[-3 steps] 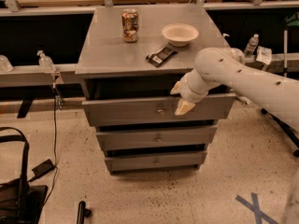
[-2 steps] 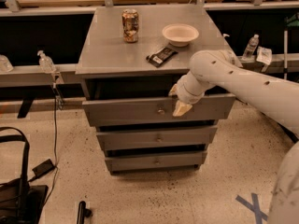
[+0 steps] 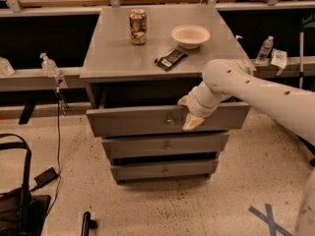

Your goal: Open top drawer

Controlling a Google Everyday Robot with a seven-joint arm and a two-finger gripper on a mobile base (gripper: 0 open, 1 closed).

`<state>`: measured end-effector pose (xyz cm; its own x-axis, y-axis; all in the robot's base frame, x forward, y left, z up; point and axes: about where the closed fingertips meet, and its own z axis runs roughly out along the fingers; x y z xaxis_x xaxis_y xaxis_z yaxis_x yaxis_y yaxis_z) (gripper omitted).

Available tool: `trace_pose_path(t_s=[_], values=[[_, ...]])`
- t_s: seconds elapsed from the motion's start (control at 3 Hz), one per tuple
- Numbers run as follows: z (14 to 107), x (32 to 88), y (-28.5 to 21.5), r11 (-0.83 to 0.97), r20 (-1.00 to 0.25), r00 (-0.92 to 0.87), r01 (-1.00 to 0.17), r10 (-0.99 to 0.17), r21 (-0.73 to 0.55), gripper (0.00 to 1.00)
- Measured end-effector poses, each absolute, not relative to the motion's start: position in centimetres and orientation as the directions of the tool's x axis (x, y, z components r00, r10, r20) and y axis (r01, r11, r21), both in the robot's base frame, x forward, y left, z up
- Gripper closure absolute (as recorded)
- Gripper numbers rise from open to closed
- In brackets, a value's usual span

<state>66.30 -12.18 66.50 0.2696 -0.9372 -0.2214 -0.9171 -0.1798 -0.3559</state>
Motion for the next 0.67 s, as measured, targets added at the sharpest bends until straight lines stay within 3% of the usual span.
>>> trace_pose_path(t_s=[0.67], values=[[67.7, 60.0, -13.4, -0.216, -0.281, 0.307, -0.925, -0.909, -0.313, 0.50]])
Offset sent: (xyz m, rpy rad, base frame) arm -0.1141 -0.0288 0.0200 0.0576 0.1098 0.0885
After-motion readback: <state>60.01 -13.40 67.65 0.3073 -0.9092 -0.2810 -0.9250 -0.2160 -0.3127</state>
